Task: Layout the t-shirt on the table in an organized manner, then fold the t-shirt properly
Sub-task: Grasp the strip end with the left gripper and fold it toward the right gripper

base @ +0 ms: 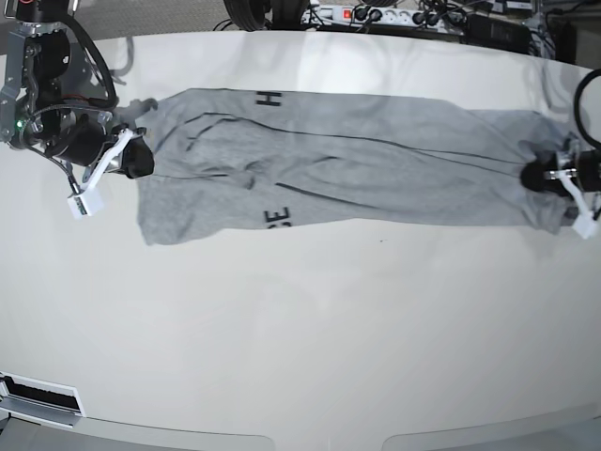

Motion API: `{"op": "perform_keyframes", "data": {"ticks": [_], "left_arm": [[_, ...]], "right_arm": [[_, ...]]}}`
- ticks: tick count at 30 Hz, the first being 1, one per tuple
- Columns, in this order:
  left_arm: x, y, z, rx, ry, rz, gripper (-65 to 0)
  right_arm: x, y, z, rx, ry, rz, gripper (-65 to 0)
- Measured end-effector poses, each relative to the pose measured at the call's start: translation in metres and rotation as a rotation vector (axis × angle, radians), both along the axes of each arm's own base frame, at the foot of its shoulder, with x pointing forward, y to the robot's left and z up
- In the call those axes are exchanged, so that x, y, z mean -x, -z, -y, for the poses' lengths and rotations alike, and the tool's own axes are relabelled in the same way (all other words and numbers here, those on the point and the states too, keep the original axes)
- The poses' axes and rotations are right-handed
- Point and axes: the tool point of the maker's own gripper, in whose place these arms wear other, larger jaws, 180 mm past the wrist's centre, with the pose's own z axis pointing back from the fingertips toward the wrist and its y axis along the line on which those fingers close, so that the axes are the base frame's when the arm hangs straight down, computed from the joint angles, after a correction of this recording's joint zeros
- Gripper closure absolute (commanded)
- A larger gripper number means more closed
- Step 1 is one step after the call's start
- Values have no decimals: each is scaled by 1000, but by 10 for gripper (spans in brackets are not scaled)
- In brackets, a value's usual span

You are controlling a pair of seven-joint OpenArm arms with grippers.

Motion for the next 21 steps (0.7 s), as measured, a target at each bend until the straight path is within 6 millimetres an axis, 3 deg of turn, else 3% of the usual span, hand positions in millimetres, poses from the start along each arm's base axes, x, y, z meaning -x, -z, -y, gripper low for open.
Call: {"op": "perform_keyframes", "data": {"ticks": [3, 6, 10, 14, 21], "left_arm": [[-3, -17, -1, 22, 20, 0, 0], [-6, -37, 18, 83, 92, -3, 0], [-10, -63, 55, 185, 211, 28, 0], [-3, -67, 81, 168, 343, 23, 0], [9, -83, 159, 246, 548, 124, 0]], "right_arm": [[0, 0, 0, -3, 0, -1, -62], [0, 0, 0, -2, 0, -2, -62], [0, 0, 0, -1, 3, -3, -62], [0, 1, -1, -1, 3, -3, -62], [-15, -7, -2, 7, 3, 35, -62]]}}
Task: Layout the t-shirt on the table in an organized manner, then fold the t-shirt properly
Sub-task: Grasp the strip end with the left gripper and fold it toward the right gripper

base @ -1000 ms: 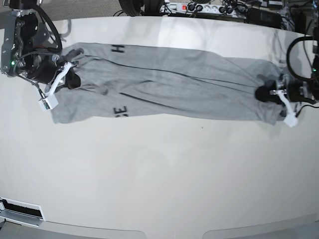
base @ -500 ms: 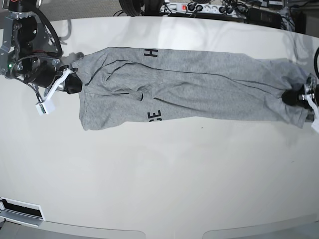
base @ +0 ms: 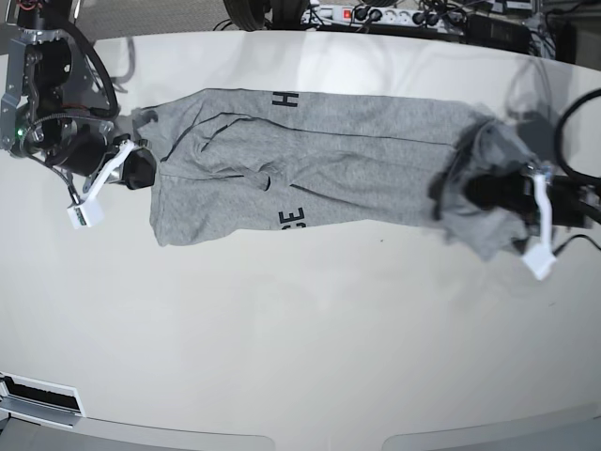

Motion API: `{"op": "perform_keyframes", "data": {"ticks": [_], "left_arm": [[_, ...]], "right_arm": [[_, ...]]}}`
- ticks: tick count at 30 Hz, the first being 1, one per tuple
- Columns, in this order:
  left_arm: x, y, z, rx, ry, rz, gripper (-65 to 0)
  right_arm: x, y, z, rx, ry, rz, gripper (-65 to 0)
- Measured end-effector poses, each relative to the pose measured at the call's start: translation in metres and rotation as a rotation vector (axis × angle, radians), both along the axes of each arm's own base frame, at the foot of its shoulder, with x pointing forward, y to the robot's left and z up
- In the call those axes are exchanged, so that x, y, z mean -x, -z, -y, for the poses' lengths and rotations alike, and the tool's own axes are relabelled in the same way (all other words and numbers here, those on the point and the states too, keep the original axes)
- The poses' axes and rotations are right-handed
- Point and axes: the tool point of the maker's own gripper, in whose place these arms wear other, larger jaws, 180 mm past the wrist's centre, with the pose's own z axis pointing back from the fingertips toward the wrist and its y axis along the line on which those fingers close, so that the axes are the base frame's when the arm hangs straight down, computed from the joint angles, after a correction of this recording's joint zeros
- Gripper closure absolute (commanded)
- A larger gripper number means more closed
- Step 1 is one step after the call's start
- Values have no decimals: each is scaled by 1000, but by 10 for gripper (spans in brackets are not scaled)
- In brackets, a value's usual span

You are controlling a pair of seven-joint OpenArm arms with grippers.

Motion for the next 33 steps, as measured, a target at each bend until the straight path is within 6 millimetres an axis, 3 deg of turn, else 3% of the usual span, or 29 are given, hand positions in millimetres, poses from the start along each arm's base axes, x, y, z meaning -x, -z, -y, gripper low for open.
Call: {"op": "perform_keyframes", "data": {"ticks": [4, 8, 13, 14, 18, 20, 24, 27, 28, 30, 32, 33], "left_arm": [[8, 6, 34, 75, 31, -7, 0], [-1, 2, 69, 183, 11, 28, 0], [-4, 9, 98, 217, 8, 47, 0], [-3, 9, 103, 229, 10, 45, -39], [-3, 5, 115, 278, 12, 40, -385], [-4, 2, 116, 293, 6, 40, -422], [-5, -5, 117, 334, -3, 38, -420], [-1, -2, 117, 319, 16, 26, -415], [-1, -2, 118, 322, 15, 27, -385], [-2, -3, 117, 322, 14, 29, -225], [-4, -5, 114, 319, 10, 37, 0], [-8, -5, 110, 300, 6, 51, 0]], "right_arm": [[0, 1, -1, 2, -1, -2, -62], [1, 1, -2, 0, -1, -4, -62], [1, 1, -2, 1, -2, -6, -62], [1, 2, -2, 1, -2, -6, -62], [1, 2, -2, 2, -3, -7, -69], [2, 3, -2, 5, -5, -13, -110], [1, 2, -2, 3, -5, -10, -199], [-5, -2, -2, 5, -6, 2, -210], [-7, -3, -1, 6, -7, 7, -210], [-11, -7, -3, -3, -18, -2, -210], [-16, -15, -7, -34, -29, -6, -210], [-21, -24, -9, -55, -28, 12, -210]]}}
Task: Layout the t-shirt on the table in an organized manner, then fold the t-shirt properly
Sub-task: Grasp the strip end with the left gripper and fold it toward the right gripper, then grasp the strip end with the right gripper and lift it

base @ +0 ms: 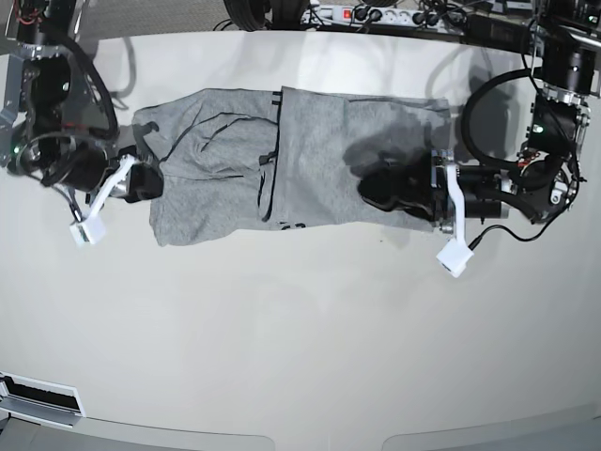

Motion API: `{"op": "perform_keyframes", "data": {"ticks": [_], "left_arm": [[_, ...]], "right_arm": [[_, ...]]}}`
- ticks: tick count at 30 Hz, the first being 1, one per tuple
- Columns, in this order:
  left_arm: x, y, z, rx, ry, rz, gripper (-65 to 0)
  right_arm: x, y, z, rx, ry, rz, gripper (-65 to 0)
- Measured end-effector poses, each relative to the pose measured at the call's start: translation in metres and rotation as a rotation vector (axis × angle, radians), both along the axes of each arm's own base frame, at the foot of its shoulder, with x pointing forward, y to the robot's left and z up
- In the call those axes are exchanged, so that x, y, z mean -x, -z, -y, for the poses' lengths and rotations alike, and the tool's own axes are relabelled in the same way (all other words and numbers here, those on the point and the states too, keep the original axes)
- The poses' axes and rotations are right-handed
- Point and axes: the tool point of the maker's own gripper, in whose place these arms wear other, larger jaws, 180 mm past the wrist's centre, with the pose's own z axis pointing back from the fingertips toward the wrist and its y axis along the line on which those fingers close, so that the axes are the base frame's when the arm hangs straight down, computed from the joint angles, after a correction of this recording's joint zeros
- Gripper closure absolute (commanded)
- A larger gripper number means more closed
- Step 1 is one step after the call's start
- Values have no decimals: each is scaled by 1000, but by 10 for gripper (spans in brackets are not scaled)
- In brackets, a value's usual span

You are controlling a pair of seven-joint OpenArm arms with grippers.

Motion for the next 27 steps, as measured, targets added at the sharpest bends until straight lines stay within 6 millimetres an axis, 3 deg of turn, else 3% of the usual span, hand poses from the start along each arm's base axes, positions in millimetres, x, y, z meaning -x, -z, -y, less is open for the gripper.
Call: {"op": "perform_keyframes", "data": {"ticks": [3, 6, 8, 12, 19, 27], "left_arm": [[-21, 3, -23, -100, -67, 64, 0], [-39, 9, -62, -238, -167, 124, 0], [-47, 10, -89, -318, -221, 153, 0], [-65, 0, -136, -410, -364, 169, 0], [-64, -9, -167, -491, -370, 181, 0], [-64, -10, -169, -495, -372, 184, 0]], "right_arm": [[-18, -24, 5, 18, -5, 64, -228], [-20, -29, 19, 50, 24, 69, -394], [-5, -4, 38, 114, 104, -38, -476], [26, 44, 53, 107, 212, -183, -484], [33, 56, 21, -186, 212, -185, -484], [38, 59, -25, -349, 198, -230, -479]]}}
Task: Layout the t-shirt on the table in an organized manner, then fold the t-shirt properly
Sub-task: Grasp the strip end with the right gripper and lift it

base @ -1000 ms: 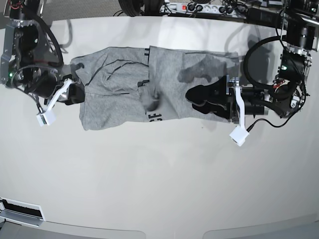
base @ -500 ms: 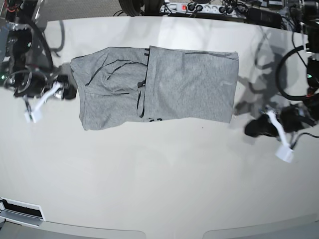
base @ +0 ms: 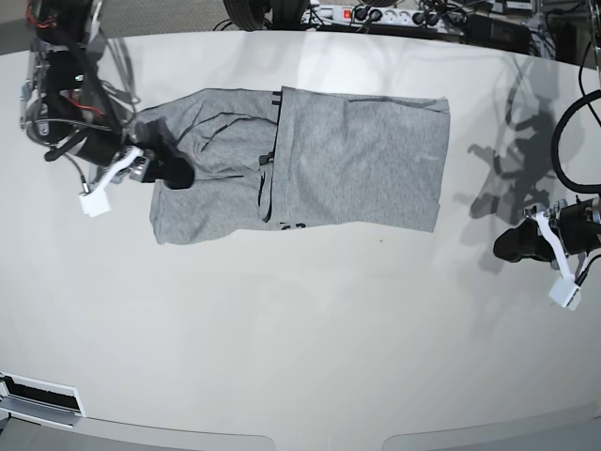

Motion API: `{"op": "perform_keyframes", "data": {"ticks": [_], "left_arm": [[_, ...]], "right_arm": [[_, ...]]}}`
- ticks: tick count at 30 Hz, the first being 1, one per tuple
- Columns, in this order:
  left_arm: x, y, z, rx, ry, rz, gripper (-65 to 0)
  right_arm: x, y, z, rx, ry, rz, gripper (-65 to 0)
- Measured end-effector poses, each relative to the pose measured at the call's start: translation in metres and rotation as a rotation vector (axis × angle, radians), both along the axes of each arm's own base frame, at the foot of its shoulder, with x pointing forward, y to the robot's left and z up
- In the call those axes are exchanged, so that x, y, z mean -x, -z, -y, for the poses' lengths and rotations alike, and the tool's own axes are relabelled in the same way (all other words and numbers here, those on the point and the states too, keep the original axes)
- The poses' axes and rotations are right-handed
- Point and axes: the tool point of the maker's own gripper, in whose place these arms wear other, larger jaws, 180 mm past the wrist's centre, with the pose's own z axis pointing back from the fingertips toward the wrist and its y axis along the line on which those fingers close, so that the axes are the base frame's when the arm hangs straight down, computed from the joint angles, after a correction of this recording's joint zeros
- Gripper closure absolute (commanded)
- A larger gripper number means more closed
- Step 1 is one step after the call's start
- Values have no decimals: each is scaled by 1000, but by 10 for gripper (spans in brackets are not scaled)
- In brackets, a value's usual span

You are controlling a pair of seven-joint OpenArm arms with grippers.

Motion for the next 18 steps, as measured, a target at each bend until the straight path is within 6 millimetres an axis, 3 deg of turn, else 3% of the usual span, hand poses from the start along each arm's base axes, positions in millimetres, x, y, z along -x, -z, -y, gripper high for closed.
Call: {"op": "perform_keyframes", "data": {"ticks": [2, 3, 7, 11, 14, 18], "left_arm": [[0, -1, 0, 4, 0, 2, 0], [0, 0, 0, 4, -1, 2, 0], [-1, -1, 0, 3, -1, 4, 0], [0, -1, -1, 1, -1, 3, 0], [0, -1, -1, 1, -1, 3, 0], [0, -1, -1, -1, -1, 3, 0]], "right_arm": [[-3, -1, -5, -12, 15, 14, -460], [-4, -1, -7, -16, 19, 15, -411], [-1, 5, -6, 26, -25, -26, 0], [-5, -4, 21, 124, -102, -32, 0], [-18, -30, 47, 233, -147, 34, 0], [-18, -57, 68, 371, -240, 73, 0]]}}
